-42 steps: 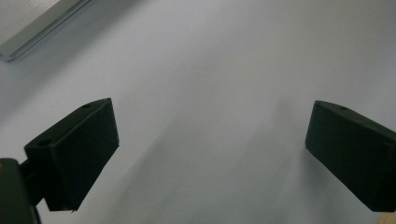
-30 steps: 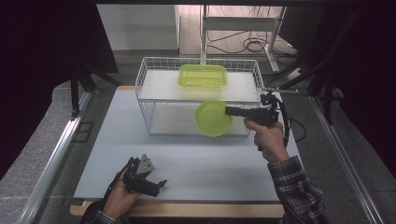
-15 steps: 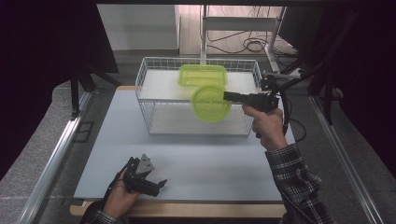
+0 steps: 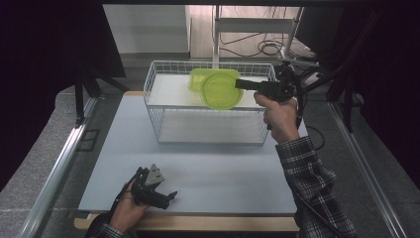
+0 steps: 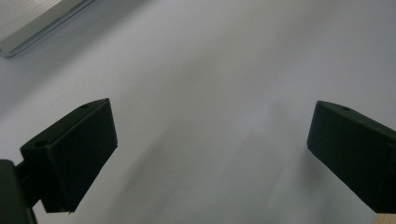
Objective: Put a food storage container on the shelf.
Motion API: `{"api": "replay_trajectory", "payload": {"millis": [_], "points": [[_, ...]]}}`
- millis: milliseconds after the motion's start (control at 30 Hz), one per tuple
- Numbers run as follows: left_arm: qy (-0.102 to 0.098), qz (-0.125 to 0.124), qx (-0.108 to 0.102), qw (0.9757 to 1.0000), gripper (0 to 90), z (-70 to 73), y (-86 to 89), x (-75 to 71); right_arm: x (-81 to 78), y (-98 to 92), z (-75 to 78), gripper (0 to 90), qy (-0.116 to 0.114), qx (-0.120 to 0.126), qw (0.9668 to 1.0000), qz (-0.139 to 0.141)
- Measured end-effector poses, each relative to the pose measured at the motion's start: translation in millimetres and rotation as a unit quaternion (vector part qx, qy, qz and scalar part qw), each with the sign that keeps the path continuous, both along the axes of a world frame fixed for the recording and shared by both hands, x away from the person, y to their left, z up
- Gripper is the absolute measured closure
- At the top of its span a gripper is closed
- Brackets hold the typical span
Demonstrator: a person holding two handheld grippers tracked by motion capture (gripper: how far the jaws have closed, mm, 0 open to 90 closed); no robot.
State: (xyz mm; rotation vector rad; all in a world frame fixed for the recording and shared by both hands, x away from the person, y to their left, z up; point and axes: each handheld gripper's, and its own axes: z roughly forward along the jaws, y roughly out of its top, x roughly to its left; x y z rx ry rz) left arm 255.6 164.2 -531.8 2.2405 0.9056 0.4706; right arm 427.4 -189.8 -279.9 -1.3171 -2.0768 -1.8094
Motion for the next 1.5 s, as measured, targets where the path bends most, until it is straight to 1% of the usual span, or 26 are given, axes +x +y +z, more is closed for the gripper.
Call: {"api": "replay_trajectory", "payload": {"millis": [267, 533, 567, 800, 900, 967, 1033, 1100, 1233, 1333, 1500], "points": [[0.0, 0.001, -0.002, 1.0, 1.4, 0.1, 0.4, 0.2, 17.8, 7.0, 11.6, 81.2, -0.001, -0.003, 0.9996, -0.029], [0.0, 0.0, 0.0, 1.0, 1.4, 0.2, 0.7, 0.1, 36.8, 17.7, 15.9, 81.2, 0.0, -0.011, 0.9983, -0.057], [0.0, 0.0, 0.001, 1.0, 1.4, 0.3, 0.8, 0.1, 38.9, 19.2, 15.9, 81.2, -0.002, -0.013, 0.9981, -0.06], [0.002, 0.001, 0.001, 1.0, 1.4, -0.1, 0.9, -0.1, 52.8, 29.1, 10.8, 81.1, 0.009, -0.015, 0.9972, -0.073], [0.001, -0.001, 0.003, 1.0, 1.4, -0.4, 0.6, 0.1, 56.3, 30.1, 9.4, 81.1, 0.016, -0.01, 0.9969, -0.077], [0.002, -0.002, 0.005, 1.0, 1.4, -0.7, 0.2, 0.1, 57.2, 30.8, 9.4, 80.9, 0.016, -0.01, 0.9967, -0.079], [0.002, -0.002, 0.006, 1.0, 1.4, -0.8, -0.2, -0.1, 57.2, 31.9, 10.1, 80.2, 0.017, -0.014, 0.9961, -0.086], [0.001, -0.003, 0.007, 1.0, 1.4, -0.9, -0.5, -0.1, 56.7, 34.5, 11.4, 79.3, 0.011, -0.029, 0.9946, -0.099], [0.003, -0.003, 0.008, 1.0, 1.5, -1.2, -0.8, -0.2, 57.0, 38.9, 12.3, 78.0, 0.004, -0.048, 0.9924, -0.113], [0.004, -0.004, 0.009, 0.9999, 1.5, -1.4, -0.9, -0.1, 58.0, 41.6, 12.9, 77.6, 0.003, -0.062, 0.9893, -0.132], [0.005, -0.005, 0.009, 0.9999, 1.5, -1.5, -1.1, -0.2, 60.6, 43.2, 12.0, 76.5, 0.003, -0.066, 0.9879, -0.14]]}}
